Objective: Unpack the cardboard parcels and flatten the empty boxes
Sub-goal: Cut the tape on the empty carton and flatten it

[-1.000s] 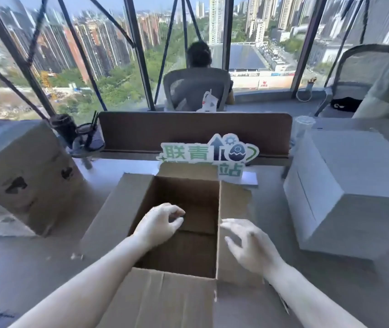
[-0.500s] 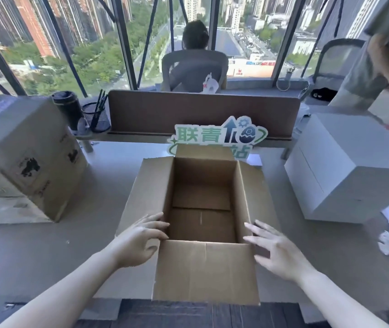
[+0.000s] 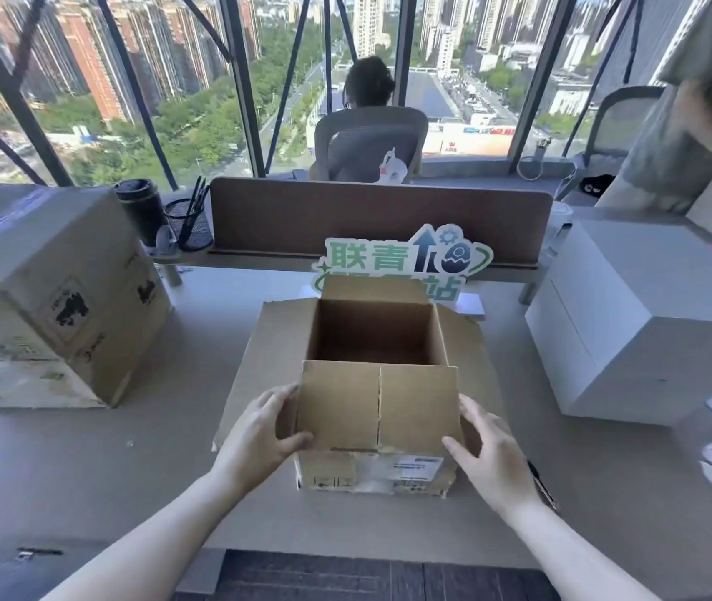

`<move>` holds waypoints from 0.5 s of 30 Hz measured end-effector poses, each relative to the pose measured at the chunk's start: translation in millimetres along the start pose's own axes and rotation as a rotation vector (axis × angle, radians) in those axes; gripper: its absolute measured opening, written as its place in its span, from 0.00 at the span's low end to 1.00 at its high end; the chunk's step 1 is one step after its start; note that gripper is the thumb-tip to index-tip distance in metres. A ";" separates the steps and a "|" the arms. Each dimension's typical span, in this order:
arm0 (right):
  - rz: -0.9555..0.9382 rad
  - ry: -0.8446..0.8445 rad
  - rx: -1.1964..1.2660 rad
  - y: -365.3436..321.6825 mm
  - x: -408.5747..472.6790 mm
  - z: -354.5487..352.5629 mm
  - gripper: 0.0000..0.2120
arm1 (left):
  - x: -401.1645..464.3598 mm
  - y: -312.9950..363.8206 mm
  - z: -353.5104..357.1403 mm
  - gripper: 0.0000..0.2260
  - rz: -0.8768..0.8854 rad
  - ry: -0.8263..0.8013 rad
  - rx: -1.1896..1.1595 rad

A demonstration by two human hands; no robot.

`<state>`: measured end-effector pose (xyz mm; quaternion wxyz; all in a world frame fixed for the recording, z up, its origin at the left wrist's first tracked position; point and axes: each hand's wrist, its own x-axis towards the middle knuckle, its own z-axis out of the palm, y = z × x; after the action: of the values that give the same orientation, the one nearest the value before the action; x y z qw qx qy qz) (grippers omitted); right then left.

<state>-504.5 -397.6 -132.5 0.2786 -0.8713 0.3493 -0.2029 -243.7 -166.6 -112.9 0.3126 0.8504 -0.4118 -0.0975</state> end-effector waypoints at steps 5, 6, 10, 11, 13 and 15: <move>0.000 0.075 -0.068 2.6 -6.6 14.6 0.25 | -3.5 -9.1 9.5 0.23 0.005 -0.031 0.028; -0.047 0.115 -0.084 2.9 -10.6 14.9 0.21 | -6.6 -10.3 10.4 0.19 0.053 0.014 0.062; -0.213 0.246 -0.135 3.5 -31.6 10.9 0.06 | -32.4 -6.1 9.3 0.06 0.284 0.157 0.149; -0.200 0.256 -0.138 5.9 -34.9 10.3 0.05 | -39.9 -6.5 8.7 0.07 0.258 0.117 0.133; -0.147 0.265 -0.150 10.5 -39.5 10.7 0.04 | -51.6 -14.2 12.4 0.07 0.177 0.032 0.109; -0.061 0.240 -0.176 10.9 -44.1 11.5 0.05 | -57.9 -19.7 17.9 0.05 0.072 -0.033 0.122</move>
<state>-533.4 -368.3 -155.2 0.1508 -0.8721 0.3699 -0.2827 -275.9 -121.5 -144.3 0.2566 0.8509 -0.4523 -0.0751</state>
